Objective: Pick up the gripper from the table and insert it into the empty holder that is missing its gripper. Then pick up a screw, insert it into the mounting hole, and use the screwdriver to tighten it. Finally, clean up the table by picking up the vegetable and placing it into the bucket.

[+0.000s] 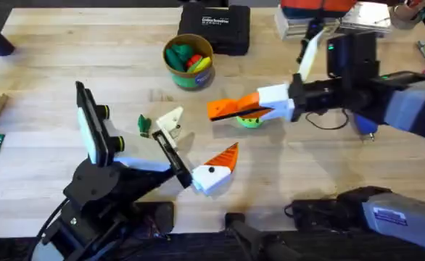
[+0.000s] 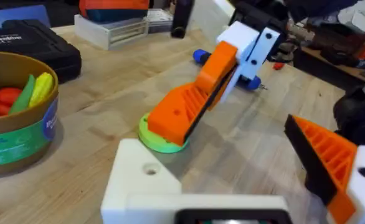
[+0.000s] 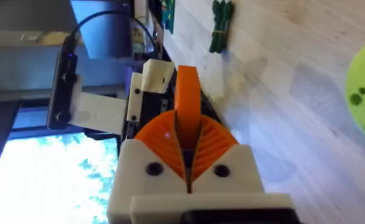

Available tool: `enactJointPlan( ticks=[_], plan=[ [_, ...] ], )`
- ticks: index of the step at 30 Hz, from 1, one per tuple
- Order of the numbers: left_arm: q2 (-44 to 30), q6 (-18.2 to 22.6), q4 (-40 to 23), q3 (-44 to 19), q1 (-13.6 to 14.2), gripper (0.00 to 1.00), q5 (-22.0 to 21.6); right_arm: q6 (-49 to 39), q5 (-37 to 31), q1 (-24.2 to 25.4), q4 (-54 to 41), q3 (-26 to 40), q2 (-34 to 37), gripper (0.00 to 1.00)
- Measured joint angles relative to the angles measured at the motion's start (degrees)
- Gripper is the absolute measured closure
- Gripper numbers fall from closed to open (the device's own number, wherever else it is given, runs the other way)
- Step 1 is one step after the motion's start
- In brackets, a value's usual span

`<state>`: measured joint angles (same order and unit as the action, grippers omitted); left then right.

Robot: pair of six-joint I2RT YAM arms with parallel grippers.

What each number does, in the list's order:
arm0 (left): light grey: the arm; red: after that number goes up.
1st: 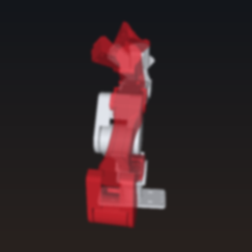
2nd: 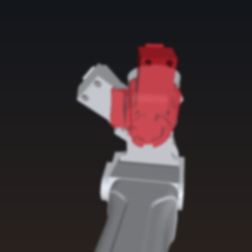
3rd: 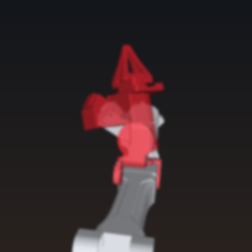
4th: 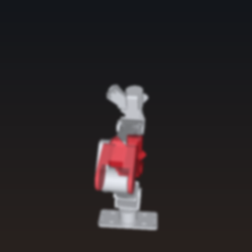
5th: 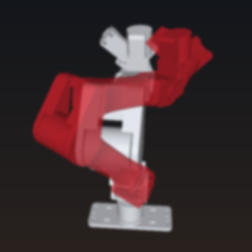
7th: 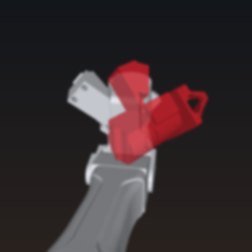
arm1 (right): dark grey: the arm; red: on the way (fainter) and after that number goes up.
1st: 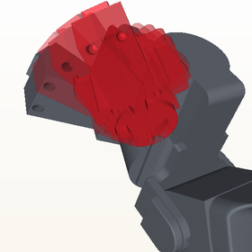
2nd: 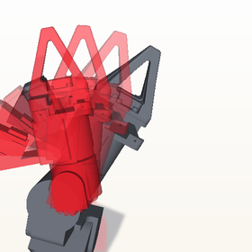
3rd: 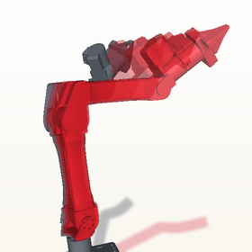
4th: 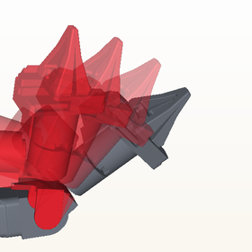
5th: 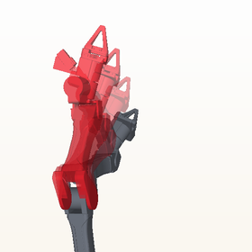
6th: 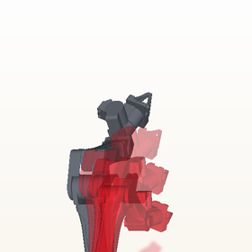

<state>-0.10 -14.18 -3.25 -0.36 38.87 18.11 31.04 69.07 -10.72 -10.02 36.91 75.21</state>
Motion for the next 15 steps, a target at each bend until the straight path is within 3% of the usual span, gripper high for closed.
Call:
enactJointPlan(
  ticks=[8, 15],
  plan=[
    [0.00, -0.02, 0.00, 0.00, 0.00, 0.011, 0.00, 14.04, 6.04, -6.21, 14.80, -0.02, 6.79, 0.988],
    [0.00, 0.01, 0.00, 0.00, 0.00, 0.010, 0.02, 21.66, 8.49, -8.77, 18.07, -0.02, 9.13, 0.988]
  ],
)
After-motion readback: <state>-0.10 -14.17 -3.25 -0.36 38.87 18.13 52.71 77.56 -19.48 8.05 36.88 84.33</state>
